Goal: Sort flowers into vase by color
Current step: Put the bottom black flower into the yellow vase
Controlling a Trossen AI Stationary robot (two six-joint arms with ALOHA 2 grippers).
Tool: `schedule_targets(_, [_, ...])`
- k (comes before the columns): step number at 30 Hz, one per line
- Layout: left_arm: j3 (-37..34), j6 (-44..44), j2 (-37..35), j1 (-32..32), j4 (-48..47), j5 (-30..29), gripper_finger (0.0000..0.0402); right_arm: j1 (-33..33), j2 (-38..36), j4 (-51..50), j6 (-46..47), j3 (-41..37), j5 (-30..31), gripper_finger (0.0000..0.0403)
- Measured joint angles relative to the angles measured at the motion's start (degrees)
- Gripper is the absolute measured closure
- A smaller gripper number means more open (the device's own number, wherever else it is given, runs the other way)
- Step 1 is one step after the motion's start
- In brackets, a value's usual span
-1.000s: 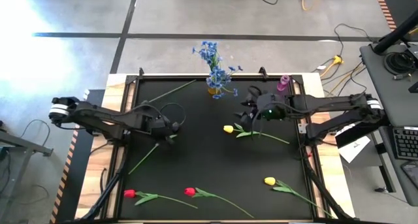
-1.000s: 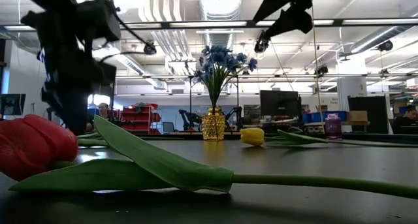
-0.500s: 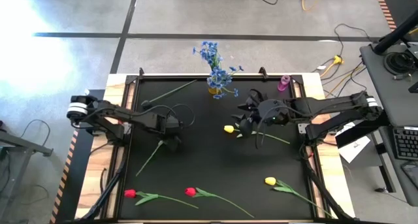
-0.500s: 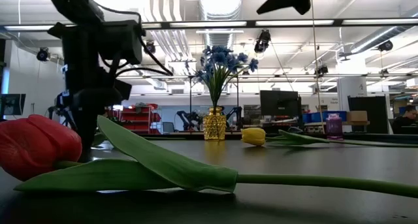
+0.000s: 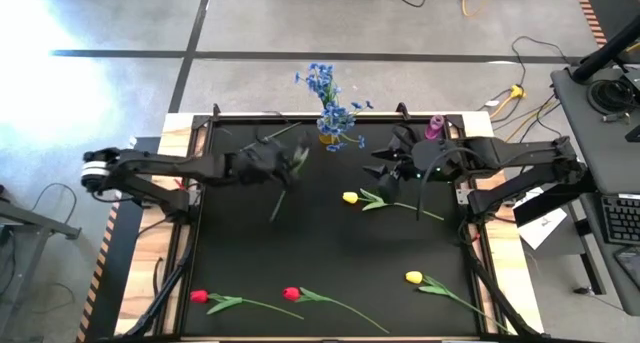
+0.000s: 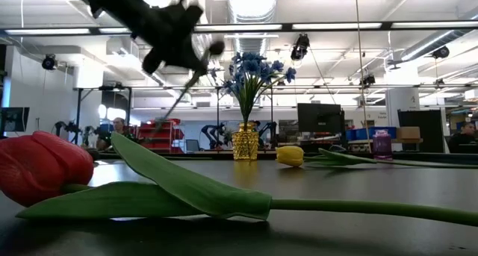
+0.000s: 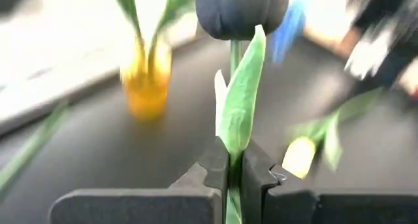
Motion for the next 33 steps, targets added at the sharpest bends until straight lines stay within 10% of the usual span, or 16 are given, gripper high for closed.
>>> schedule_targets(14, [-8.74, 12.91, 2.79, 18.29, 58.37, 8.22, 0.0401, 2.57, 0.00, -0.55, -3.64, 2.21, 3.83, 0.0184])
schedule_targets(33, [14.29, 23.48, 20.67, 24.02, 52.27, 12.59, 0.0401, 2.58, -0.26, -0.73, -3.19, 2.21, 6.86, 0.0184])
